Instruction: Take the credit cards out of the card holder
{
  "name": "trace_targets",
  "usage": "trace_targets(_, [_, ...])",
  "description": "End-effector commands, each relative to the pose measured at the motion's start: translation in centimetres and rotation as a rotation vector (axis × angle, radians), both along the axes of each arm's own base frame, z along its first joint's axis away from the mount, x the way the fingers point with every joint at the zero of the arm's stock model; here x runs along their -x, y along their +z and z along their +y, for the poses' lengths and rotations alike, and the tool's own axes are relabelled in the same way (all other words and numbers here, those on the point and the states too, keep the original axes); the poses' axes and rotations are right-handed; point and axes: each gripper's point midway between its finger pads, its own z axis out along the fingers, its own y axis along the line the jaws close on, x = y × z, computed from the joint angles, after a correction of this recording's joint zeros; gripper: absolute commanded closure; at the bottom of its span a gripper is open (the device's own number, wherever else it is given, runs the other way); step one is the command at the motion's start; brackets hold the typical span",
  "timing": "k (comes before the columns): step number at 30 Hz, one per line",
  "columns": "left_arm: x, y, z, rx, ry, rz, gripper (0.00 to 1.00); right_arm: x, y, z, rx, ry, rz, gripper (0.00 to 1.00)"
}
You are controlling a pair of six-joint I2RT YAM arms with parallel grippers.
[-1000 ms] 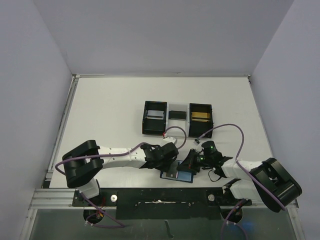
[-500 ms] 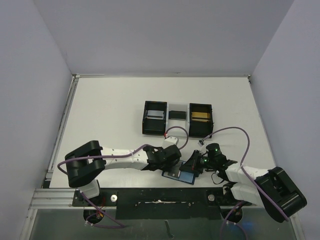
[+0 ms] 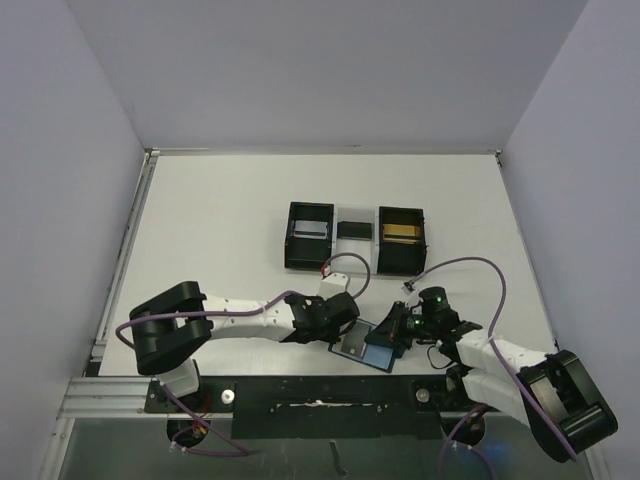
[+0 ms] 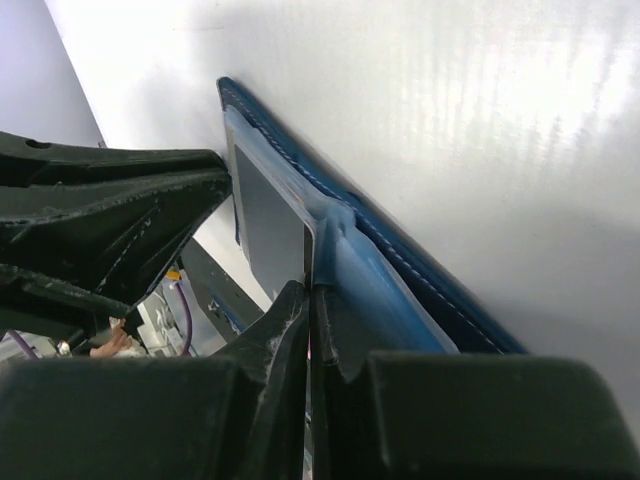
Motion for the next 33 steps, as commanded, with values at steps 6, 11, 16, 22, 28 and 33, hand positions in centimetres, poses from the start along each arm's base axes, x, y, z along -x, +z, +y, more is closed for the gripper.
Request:
trace_targets(6, [1.4,-3.8,6.7,-0.262,-0.001,0.049,0.85,1.0,-0.2,-0.5,-0.002,0.015,0.034,1.0])
trace_targets(11, [1.4,-3.1,6.0,-0.22,-0.007,0.046,0.85,1.2,-0.4,-0.5,0.002,0.022,0.041,0.99])
trace_targets(16, [1.0,-1.2,4.2,-0.148,-0.05,0.024,0.8,0.5,-0.5,-0.6,0.012,-0.005,0.036,0.91])
trace_targets(22, [0.7,1.6,1.0,-0.055,-0.145,-0.001,0.73,0.1,-0.5,-0.4,0.0,-0.011,0.029,0.86])
trace_targets(28, [0.4,2.7,-0.5,-0.026,-0.186,-0.027,0.7,0.2,-0.4,-0.3,-0.002,-0.007,0.026,0.83])
trace_targets(33, [1.2,3.5,-2.3,-0.044,-0.259,-0.054,0.65,0.1,-0.4,-0.4,-0.009,-0.023,0.013,0.88])
